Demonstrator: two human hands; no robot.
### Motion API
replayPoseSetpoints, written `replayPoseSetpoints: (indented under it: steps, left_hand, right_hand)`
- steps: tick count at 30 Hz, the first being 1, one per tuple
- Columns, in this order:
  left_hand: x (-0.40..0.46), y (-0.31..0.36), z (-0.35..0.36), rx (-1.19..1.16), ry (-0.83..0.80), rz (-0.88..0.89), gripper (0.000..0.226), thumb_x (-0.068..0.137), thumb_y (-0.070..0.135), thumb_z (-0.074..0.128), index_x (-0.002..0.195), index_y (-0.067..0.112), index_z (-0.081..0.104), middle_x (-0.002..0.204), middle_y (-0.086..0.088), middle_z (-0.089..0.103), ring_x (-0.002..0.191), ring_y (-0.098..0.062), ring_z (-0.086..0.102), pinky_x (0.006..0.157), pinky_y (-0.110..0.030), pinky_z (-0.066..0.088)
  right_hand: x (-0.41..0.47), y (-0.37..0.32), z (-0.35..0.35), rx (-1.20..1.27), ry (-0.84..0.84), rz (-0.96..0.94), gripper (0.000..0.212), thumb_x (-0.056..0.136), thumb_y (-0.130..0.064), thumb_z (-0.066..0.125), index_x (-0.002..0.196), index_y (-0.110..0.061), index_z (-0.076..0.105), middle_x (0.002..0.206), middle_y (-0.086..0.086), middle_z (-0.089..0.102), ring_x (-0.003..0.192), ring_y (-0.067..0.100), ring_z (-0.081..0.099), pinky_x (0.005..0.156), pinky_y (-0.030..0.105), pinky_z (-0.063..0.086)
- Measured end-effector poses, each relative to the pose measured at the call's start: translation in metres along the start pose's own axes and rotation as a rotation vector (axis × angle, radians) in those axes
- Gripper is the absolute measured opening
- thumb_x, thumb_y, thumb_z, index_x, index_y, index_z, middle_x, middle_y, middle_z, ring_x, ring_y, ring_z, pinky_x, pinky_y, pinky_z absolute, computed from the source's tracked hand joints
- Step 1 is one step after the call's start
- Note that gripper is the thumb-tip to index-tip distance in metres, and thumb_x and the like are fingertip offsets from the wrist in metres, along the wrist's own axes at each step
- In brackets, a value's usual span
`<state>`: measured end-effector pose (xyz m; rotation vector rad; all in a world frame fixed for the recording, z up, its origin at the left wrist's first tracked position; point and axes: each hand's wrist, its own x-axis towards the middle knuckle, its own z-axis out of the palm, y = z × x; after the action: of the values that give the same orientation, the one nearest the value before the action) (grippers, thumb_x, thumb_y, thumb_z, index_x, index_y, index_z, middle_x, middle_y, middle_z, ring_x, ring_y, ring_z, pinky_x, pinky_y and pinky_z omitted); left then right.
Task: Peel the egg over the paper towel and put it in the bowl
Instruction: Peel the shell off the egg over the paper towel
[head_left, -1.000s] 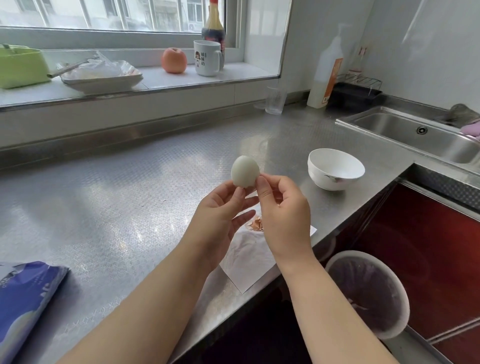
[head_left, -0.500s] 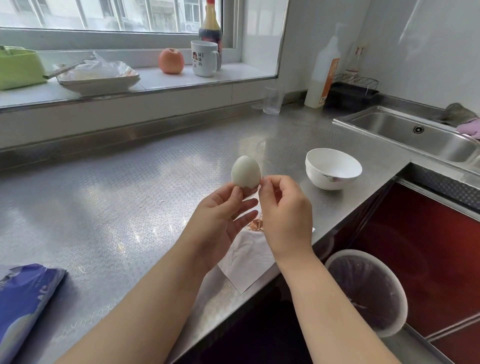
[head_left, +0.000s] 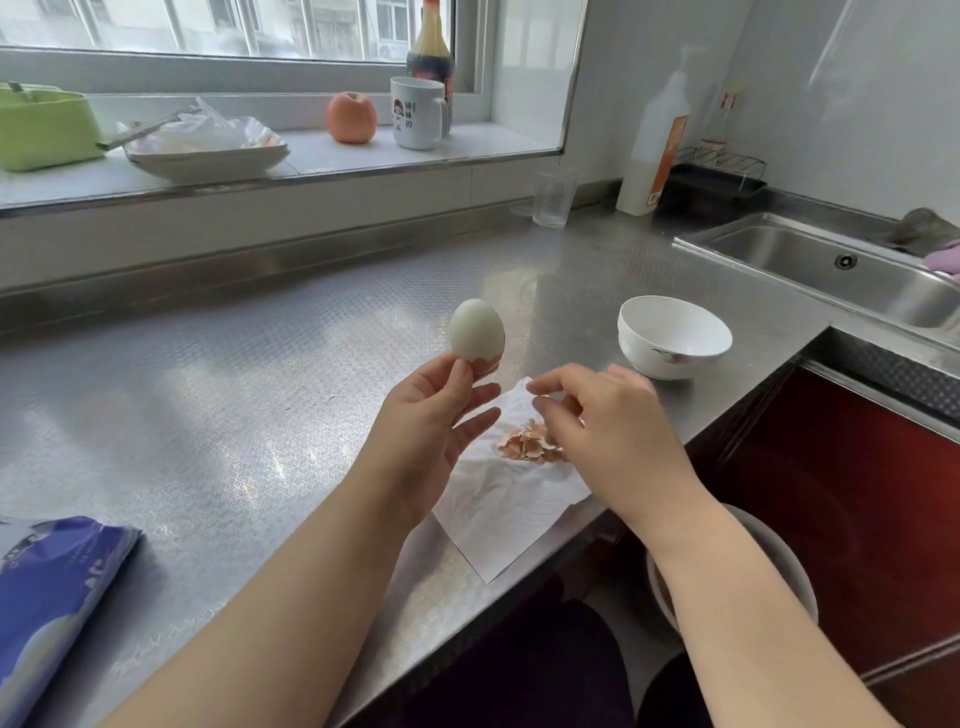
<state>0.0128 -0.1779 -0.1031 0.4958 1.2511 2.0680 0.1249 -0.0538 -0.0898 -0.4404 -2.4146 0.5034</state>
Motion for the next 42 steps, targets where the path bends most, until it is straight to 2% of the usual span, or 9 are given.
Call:
replayPoseSetpoints:
  steps: [3,6,10,14,18,25,33,37,42]
  left_hand:
    - [-0.001,0.0,0.0,0.02,0.015,0.004,0.031,0.101,0.017,0.048,0.128,0.009,0.06,0.114,0.0,0.068,0.097,-0.014,0.061,0.081,-0.026,0.056]
    - [-0.001,0.001,0.0,0.05,0.031,0.01,0.031,0.101,0.017,0.048,0.127,0.009,0.061,0.115,0.001,0.068,0.098,-0.014,0.062,0.08,-0.024,0.056]
    - [-0.001,0.001,0.001,0.105,0.067,0.021,0.029,0.101,0.017,0.048,0.127,0.011,0.061,0.113,0.002,0.069,0.099,-0.014,0.062,0.079,-0.024,0.056]
    - [-0.001,0.0,0.003,0.138,0.082,0.018,0.026,0.102,0.015,0.047,0.123,0.013,0.062,0.112,0.002,0.069,0.098,-0.014,0.062,0.078,-0.023,0.055]
    - [-0.002,0.001,0.005,0.153,0.079,0.006,0.022,0.102,0.014,0.047,0.116,0.017,0.063,0.106,0.004,0.07,0.093,-0.012,0.062,0.081,-0.025,0.056]
    - [-0.005,-0.004,0.006,0.581,0.035,0.155,0.026,0.1,0.016,0.052,0.12,0.029,0.062,0.1,0.012,0.072,0.088,-0.007,0.066,0.084,-0.026,0.056]
    - [-0.006,-0.007,0.007,0.907,0.042,0.324,0.036,0.092,0.026,0.065,0.126,0.035,0.059,0.103,0.024,0.064,0.088,0.008,0.061,0.077,-0.008,0.046]
    - [-0.007,0.0,0.004,0.995,0.226,0.392,0.007,0.087,0.034,0.07,0.09,0.028,0.067,0.086,0.016,0.067,0.08,0.001,0.061,0.071,-0.018,0.048]
    - [-0.008,-0.004,0.002,1.299,0.125,0.343,0.034,0.094,0.004,0.047,0.106,0.028,0.069,0.114,0.012,0.061,0.105,-0.008,0.055,0.089,-0.028,0.046]
  right_hand:
    - [0.0,-0.002,-0.004,0.053,-0.062,0.021,0.012,0.085,-0.018,0.064,0.096,-0.025,0.066,0.052,-0.019,0.042,0.069,-0.009,0.049,0.083,0.034,0.041]
    - [-0.001,-0.003,-0.005,0.022,-0.265,0.054,0.035,0.088,-0.019,0.057,0.118,-0.036,0.056,0.083,-0.02,0.048,0.088,-0.002,0.048,0.093,0.032,0.033]
    - [-0.005,0.001,-0.007,0.08,-0.138,0.065,0.02,0.097,-0.026,0.05,0.11,-0.025,0.066,0.069,-0.014,0.058,0.075,0.011,0.058,0.084,0.033,0.046]
    - [-0.006,0.004,-0.008,0.139,-0.245,0.098,0.044,0.096,-0.012,0.046,0.133,-0.035,0.046,0.111,-0.008,0.054,0.097,0.006,0.054,0.084,0.015,0.041]
    - [-0.004,0.009,-0.012,0.224,-0.031,0.127,0.025,0.098,-0.023,0.047,0.118,-0.03,0.059,0.075,-0.011,0.06,0.075,0.01,0.06,0.074,0.032,0.05]
    - [0.006,0.0,-0.012,0.544,-0.147,0.296,0.052,0.083,-0.056,0.055,0.132,-0.039,0.049,0.102,-0.007,0.067,0.08,0.008,0.068,0.071,0.027,0.054]
    - [-0.005,-0.001,-0.004,1.072,-0.132,0.58,0.033,0.085,-0.022,0.068,0.115,-0.013,0.061,0.098,0.012,0.073,0.075,0.018,0.069,0.057,0.024,0.053]
    - [-0.013,-0.001,-0.001,1.396,-0.012,0.726,0.033,0.081,-0.026,0.066,0.111,-0.012,0.063,0.096,0.007,0.074,0.081,0.017,0.07,0.06,0.02,0.053]
    - [-0.015,-0.001,-0.003,1.44,0.073,0.721,0.029,0.082,-0.025,0.065,0.108,-0.014,0.063,0.09,0.002,0.075,0.078,0.015,0.07,0.06,0.019,0.053]
